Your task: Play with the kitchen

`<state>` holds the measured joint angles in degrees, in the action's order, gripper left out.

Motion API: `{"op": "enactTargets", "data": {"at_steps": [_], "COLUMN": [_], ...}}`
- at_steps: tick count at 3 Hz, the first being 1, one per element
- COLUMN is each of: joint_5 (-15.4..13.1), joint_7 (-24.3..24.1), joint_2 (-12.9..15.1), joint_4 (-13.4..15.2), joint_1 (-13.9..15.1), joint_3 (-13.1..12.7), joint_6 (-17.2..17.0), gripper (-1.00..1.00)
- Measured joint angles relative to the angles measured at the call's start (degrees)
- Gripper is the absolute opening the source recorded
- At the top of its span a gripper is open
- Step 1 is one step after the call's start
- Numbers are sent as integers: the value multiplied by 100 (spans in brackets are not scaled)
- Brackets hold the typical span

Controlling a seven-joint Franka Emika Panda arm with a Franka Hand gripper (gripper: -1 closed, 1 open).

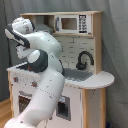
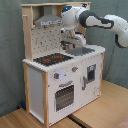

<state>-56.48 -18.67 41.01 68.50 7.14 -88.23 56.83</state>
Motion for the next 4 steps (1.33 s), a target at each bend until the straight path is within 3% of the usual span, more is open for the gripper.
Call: {"op": "enactTargets", "data": {"at_steps": [1,4], "joint_5": [8,33], "joint_7": [-239,-685], "joint_2": [9,48], "joint_4": [479,1587], "joint_1": [478,1579], "joint_3": [-388,-1209], "joint_6": [42,273], "gripper": [-100,-100]}}
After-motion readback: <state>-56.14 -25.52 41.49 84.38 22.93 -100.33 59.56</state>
